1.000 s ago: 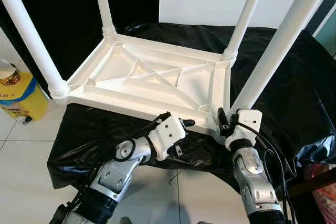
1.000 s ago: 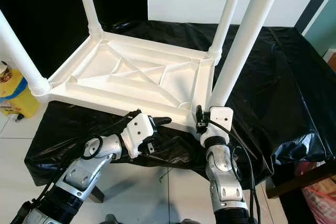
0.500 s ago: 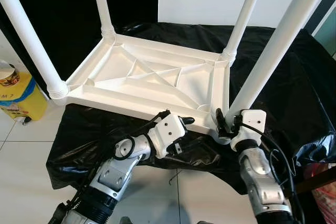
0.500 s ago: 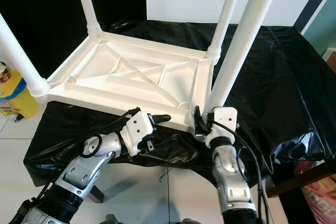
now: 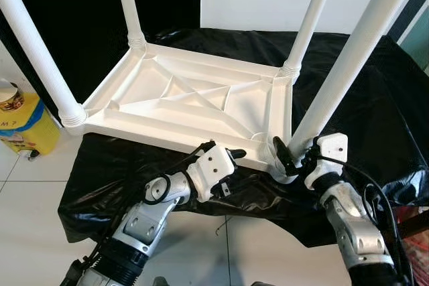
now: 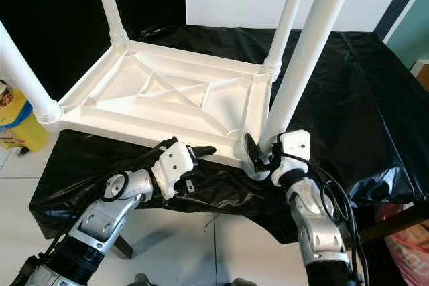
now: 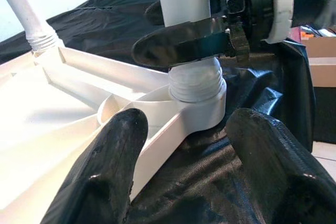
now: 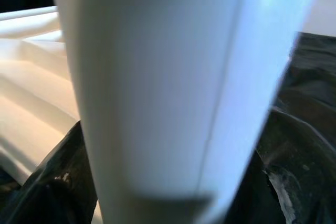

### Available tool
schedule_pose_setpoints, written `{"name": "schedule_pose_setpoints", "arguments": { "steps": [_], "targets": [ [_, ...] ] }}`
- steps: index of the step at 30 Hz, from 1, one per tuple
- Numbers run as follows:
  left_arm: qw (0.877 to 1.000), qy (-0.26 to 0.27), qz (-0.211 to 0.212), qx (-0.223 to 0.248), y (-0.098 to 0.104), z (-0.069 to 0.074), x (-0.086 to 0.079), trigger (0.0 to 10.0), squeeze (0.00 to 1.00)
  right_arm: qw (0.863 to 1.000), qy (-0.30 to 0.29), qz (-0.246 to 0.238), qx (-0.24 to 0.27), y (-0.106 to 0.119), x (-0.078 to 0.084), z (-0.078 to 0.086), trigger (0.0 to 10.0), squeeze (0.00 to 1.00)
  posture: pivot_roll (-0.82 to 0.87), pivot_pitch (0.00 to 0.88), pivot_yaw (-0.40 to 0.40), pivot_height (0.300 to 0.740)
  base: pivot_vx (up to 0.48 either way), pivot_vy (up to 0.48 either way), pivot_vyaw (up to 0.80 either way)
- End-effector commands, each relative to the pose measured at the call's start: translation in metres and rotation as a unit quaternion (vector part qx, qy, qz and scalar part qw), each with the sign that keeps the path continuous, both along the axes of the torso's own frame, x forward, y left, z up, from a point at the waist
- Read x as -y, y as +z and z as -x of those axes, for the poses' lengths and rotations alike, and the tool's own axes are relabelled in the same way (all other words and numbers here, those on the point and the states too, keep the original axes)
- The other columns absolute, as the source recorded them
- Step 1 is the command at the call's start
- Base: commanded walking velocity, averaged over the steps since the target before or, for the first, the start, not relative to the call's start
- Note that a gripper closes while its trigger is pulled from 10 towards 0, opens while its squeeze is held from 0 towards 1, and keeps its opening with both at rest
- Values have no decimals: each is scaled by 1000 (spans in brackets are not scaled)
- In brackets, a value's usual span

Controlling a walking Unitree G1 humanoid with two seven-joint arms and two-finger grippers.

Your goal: Building children table

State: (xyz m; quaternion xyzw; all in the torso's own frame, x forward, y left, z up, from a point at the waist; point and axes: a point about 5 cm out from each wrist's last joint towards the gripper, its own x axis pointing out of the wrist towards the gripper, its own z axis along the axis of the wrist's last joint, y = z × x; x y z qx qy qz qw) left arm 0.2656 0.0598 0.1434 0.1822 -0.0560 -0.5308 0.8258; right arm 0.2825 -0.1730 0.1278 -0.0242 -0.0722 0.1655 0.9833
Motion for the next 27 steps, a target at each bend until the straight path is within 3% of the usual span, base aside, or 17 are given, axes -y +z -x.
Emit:
{"name": "schedule_pose_setpoints", "arguments": {
  "steps": [1, 9, 18, 19, 21, 22, 27],
  "targets": [
    [1000, 9, -4, 5, 0, 0, -1, 10000, 0, 1000, 13, 1, -4, -2, 1, -1, 10000, 0, -17, 62, -69, 740, 0, 0, 0],
    [1000, 9, 0, 2, 0, 2, 1, 10000, 0, 994, 106, 35, -7, -1, -4, -8, 10000, 0, -31, 58, -62, 740, 0, 0, 0],
    [1000, 2, 2, 1, 1, 2, 3, 10000, 0, 989, 131, 63, -18, -7, -1, -16, 9725, 0, -37, 53, -44, 740, 0, 0, 0],
    [1000, 2, 2, 2, 1, 1, 3, 10000, 0, 989, 131, 65, -20, -8, -1, -16, 1843, 0, -35, 52, -40, 740, 0, 0, 0],
    [1000, 2, 2, 2, 2, 1, 3, 10000, 0, 989, 132, 65, -21, -9, 0, -17, 1843, 0, -34, 52, -38, 740, 0, 0, 0],
    [1000, 1, 1, 3, 2, 0, 2, 10000, 0, 989, 133, 66, -22, -9, 0, -17, 0, 0, -31, 51, -35, 740, 0, 0, 0],
    [1000, 1, -2, 5, 3, -1, 0, 10000, 0, 988, 138, 63, -24, -12, 1, -18, 0, 0, -23, 49, -37, 740, 0, 0, 0]
  ]
}}
